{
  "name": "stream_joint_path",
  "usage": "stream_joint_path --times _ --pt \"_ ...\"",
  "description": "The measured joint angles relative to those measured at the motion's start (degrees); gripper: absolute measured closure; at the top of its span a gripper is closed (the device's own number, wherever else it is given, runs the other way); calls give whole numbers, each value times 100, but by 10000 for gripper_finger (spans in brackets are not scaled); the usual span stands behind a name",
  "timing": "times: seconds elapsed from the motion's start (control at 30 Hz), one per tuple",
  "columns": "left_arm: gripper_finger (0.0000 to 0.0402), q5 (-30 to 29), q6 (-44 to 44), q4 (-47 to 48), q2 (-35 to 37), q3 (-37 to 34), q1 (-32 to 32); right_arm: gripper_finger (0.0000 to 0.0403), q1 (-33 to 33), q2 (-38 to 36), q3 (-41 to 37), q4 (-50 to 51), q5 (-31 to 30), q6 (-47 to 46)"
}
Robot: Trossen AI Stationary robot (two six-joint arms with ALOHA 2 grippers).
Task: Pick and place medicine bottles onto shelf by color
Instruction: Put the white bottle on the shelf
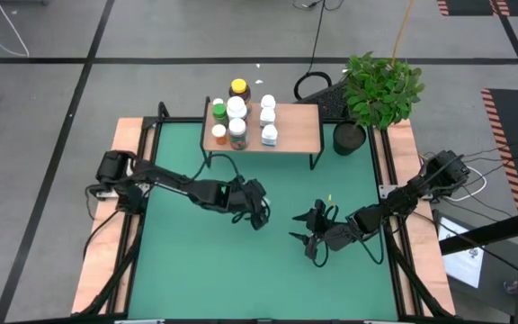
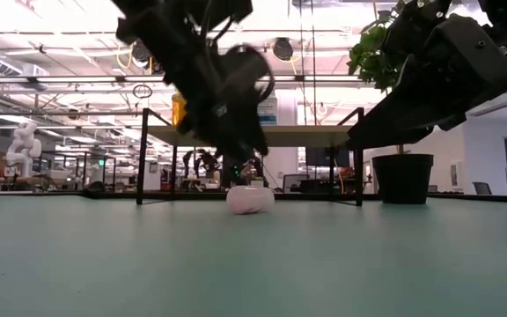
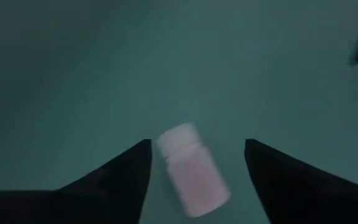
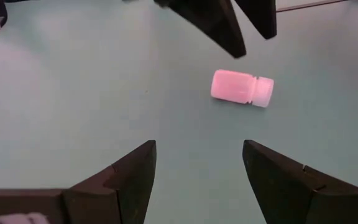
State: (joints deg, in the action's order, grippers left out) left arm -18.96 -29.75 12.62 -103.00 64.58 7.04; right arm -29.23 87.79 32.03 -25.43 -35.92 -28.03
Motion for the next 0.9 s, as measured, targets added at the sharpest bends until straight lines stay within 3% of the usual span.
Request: stream_joint_path --times 0.23,0.4,0.63,0.9 --pt "74 59 -61 -931 -1 -680 -91 167 2 0 0 -1 0 25" --pt "66 196 4 -1751 -275 -993 -80 167 2 -2 0 0 0 67" --pt "121 71 -53 -1832 -809 -976 -101 167 2 -2 4 -2 4 72" --pt "252 10 -68 -1957 -927 -973 -106 167 43 -2 4 -133 -9 373"
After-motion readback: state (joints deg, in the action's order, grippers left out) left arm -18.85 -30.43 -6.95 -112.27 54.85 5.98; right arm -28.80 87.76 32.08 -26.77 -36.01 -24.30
